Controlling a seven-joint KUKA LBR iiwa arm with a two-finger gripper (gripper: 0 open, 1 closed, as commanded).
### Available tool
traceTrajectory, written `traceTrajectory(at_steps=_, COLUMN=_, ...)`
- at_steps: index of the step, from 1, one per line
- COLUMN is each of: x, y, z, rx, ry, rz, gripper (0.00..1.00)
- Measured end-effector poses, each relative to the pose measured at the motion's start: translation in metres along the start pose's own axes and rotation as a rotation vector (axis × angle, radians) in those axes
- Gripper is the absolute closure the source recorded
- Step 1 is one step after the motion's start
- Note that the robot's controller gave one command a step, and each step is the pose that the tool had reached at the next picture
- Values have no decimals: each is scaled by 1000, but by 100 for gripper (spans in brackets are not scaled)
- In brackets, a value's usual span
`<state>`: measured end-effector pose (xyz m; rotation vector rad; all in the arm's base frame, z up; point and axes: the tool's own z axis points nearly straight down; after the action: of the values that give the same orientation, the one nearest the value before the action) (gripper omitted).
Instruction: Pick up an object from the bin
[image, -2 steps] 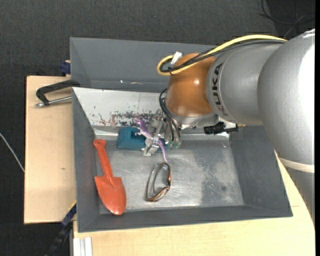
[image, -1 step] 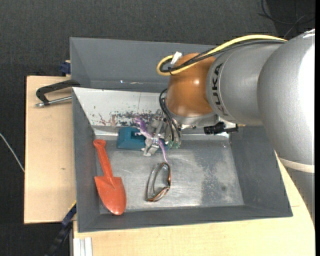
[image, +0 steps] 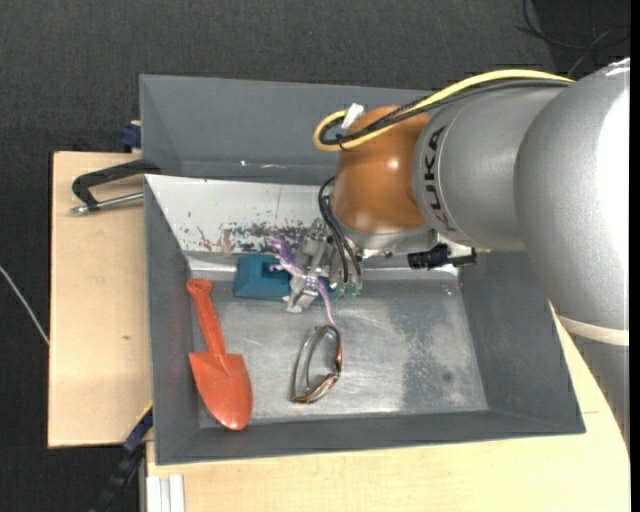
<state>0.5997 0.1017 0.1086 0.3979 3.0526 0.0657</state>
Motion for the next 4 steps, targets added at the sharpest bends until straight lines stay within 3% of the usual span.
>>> traceTrajectory(at_steps=4, x=0, y=0, z=0, rx=0, ry=0, rz=0, gripper=100)
